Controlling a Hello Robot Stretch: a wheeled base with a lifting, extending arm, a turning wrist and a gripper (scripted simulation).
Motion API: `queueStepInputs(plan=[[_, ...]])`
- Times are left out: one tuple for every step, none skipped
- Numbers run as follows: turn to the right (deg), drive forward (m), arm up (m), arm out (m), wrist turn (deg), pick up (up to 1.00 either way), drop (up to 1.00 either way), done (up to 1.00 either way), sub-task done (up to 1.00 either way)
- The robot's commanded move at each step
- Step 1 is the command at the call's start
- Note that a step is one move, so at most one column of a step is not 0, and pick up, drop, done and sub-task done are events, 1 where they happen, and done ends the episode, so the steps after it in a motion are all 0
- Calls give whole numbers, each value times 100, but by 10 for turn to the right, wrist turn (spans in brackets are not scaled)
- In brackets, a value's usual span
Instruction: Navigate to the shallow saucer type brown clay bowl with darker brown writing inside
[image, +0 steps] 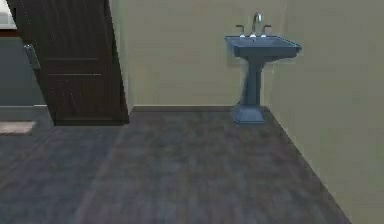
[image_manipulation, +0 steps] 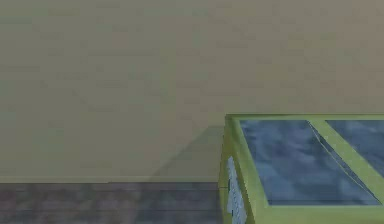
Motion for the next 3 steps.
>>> queueStepInputs(plan=[[-180, 0, 0, 0, 0, 0, 0, 0, 0], [0, 80, 0, 0, 0, 0, 0, 0, 0], [-450, 0, 0, 0, 0, 0, 0, 0, 0]])
